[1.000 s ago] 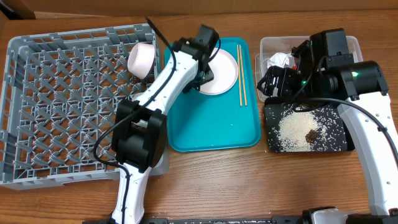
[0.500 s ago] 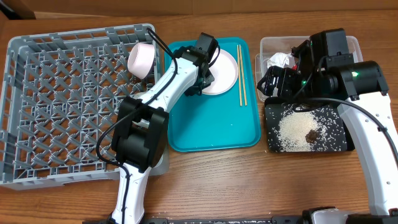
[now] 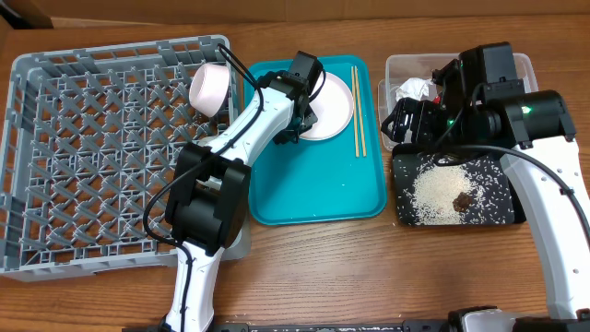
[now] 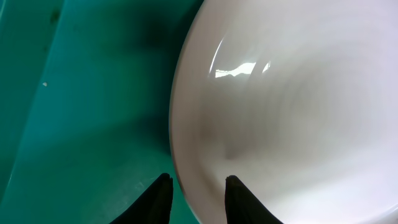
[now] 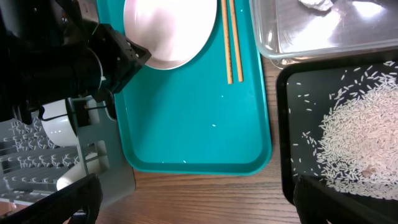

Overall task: Sort waste into correct bins and load items into the dishwasher
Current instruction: 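Grip the white plate's rim and tilt it up with the left gripper, then lift the white plate off the tray toward the dish rack, then lower the white plate upright into the rack's back slots, then open the left gripper and pull it up off the plate, then swing the left gripper over the chopsticks on the teal tray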

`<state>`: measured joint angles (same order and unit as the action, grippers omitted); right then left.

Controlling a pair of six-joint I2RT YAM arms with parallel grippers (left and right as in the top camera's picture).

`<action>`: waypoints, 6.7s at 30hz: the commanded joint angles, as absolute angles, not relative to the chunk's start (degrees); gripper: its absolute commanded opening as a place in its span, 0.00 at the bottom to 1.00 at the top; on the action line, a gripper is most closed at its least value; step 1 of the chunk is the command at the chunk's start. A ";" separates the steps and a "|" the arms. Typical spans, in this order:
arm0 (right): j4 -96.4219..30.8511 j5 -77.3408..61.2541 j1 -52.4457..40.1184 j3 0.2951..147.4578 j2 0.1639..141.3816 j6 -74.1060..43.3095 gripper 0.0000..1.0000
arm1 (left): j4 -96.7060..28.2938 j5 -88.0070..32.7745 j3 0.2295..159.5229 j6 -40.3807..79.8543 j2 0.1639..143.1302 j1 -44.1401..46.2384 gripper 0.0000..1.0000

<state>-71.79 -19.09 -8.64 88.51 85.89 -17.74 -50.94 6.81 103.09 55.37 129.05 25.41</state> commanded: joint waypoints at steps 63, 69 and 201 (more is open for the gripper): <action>-71.70 -18.87 -8.60 89.27 85.56 -17.32 1.00 | -64.88 53.10 103.04 12.32 91.66 22.11 0.04; -71.70 -18.87 -8.60 89.27 85.56 -17.32 1.00 | -65.32 73.45 103.02 3.66 91.39 21.89 0.04; -71.70 -18.87 -8.60 89.27 85.56 -17.32 1.00 | -50.41 -4.43 122.04 33.26 133.49 29.45 0.93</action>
<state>-71.81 -19.07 -8.64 88.51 85.89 -17.74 -51.07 -2.79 122.19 31.86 130.48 28.08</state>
